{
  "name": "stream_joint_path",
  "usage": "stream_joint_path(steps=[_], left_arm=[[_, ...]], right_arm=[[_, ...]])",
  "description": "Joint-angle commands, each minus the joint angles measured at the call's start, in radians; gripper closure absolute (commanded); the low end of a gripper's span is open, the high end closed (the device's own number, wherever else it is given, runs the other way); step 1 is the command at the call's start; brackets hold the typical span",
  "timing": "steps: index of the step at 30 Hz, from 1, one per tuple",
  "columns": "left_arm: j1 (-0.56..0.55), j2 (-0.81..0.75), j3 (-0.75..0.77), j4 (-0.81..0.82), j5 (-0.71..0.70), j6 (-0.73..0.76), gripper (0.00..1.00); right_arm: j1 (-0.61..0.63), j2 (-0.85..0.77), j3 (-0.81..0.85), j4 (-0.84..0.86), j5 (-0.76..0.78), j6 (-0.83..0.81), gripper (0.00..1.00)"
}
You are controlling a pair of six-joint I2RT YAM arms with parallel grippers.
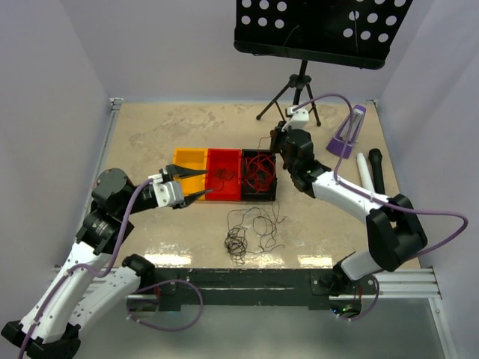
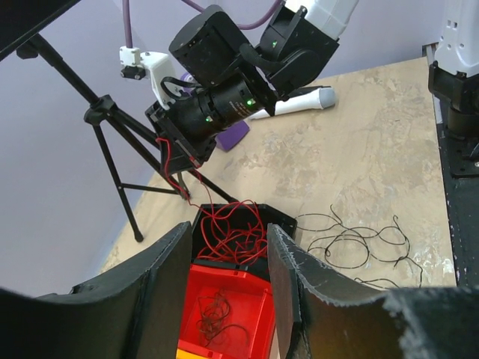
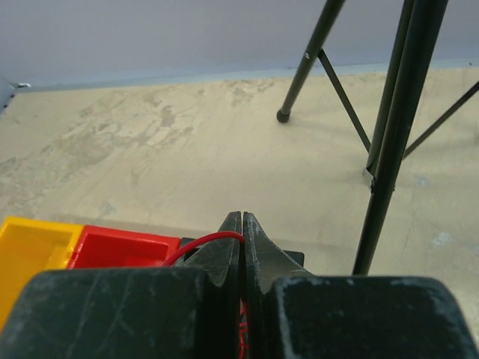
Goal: Untangle the cables
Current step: Place the cable in the bin.
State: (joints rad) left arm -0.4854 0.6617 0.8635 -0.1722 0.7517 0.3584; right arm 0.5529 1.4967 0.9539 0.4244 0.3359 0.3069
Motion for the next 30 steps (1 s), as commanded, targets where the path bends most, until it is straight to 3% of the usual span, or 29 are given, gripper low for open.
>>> stream_joint_path(steps=[1,16,30], left_arm=[[0.001,-0.001,0.016,0.033,0.003,-0.015,0.51],[0.002,-0.005,0.017,0.040,0.002,-0.022,0.53],[0.001,-0.011,0.006,0.045,0.001,-0.012,0.53]], right_arm=[[-0.004,0.005,0.028,-0.084,0.074,0.009,1.00],[0.030,0.151,0.046,-0.141,-0.020,0.097,1.00],[0.102,0.247,0.109,-0.266,0.118,0.227,1.00]])
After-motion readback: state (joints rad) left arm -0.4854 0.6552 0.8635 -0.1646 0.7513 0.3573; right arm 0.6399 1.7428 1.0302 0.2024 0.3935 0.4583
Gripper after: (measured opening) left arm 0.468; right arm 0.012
